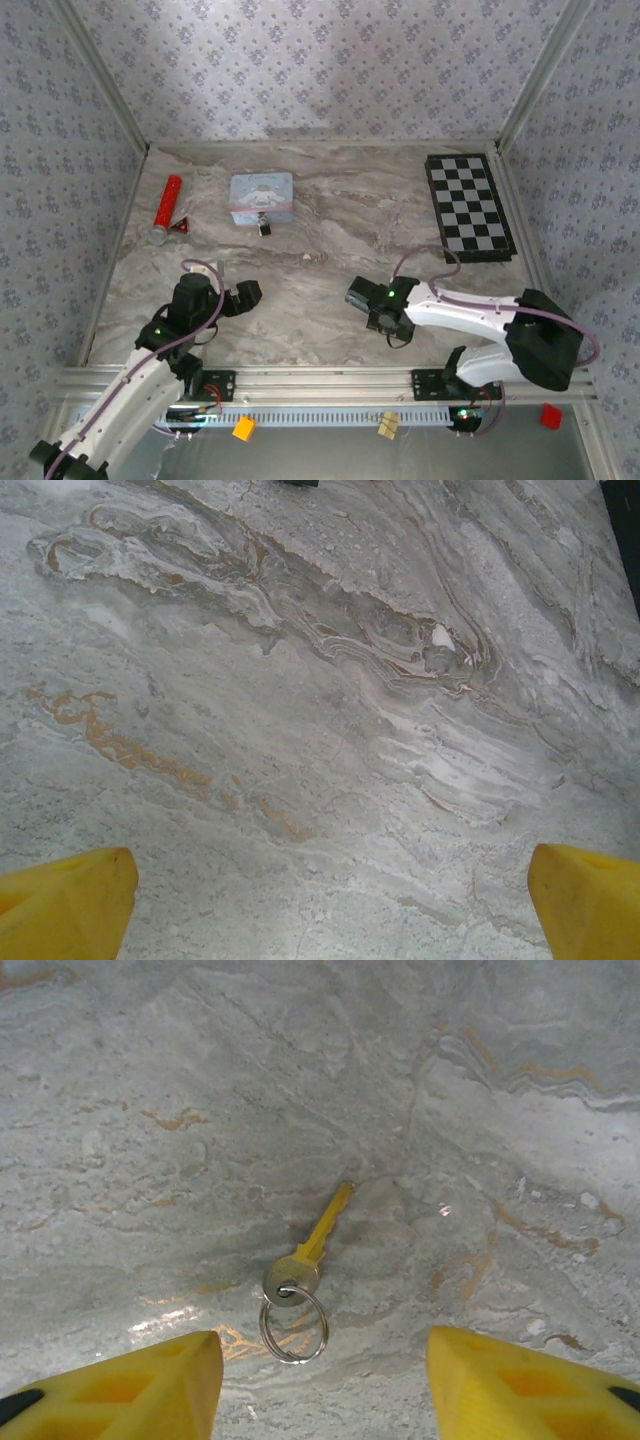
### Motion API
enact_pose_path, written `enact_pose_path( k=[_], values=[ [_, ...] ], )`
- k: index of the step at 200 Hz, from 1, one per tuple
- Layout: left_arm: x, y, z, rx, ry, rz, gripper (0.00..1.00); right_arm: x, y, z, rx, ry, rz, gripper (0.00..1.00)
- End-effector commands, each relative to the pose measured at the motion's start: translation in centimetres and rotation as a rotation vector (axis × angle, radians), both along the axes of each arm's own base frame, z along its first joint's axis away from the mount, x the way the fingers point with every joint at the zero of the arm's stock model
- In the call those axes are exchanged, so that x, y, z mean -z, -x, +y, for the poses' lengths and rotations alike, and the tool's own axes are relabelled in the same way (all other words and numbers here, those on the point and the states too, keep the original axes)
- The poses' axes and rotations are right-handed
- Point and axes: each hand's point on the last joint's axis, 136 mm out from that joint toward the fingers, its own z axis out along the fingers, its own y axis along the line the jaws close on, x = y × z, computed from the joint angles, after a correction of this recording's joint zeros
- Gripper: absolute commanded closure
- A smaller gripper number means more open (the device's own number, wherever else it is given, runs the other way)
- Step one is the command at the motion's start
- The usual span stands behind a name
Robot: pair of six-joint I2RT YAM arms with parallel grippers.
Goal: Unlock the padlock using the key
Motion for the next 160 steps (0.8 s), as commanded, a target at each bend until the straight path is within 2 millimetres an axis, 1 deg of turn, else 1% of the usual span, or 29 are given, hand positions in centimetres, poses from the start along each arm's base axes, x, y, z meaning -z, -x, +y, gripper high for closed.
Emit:
enact_pose_path(
  k=[1, 21, 39, 65, 101, 160],
  values=[
    [-0.1, -0.2, 0.0, -0.009, 0.007, -0.014, 0.00, -0.2, -0.2, 0.3, 0.004, 0.021, 0.025, 0.47],
    [0.0, -0.2, 0.0, -0.007, 0.003, -0.015, 0.00, -0.2, -0.7, 0.7, -0.010, 0.021, 0.023, 0.53],
    [-0.1, -0.2, 0.0, -0.008, 0.000, -0.016, 0.00, -0.1, -0.9, 1.0, -0.018, 0.029, 0.029, 0.55],
    [0.0, -0.1, 0.1, -0.007, -0.004, -0.015, 0.00, 0.5, -0.9, 0.8, -0.019, 0.059, 0.064, 0.59],
    [-0.1, -0.2, 0.1, -0.009, -0.004, -0.017, 0.00, 0.8, -0.9, 0.5, -0.033, 0.103, 0.092, 0.65],
    [-0.1, -0.2, 0.1, -0.009, -0.008, -0.018, 0.00, 1.3, -1.0, 0.3, -0.048, 0.144, 0.115, 0.69]
  ],
)
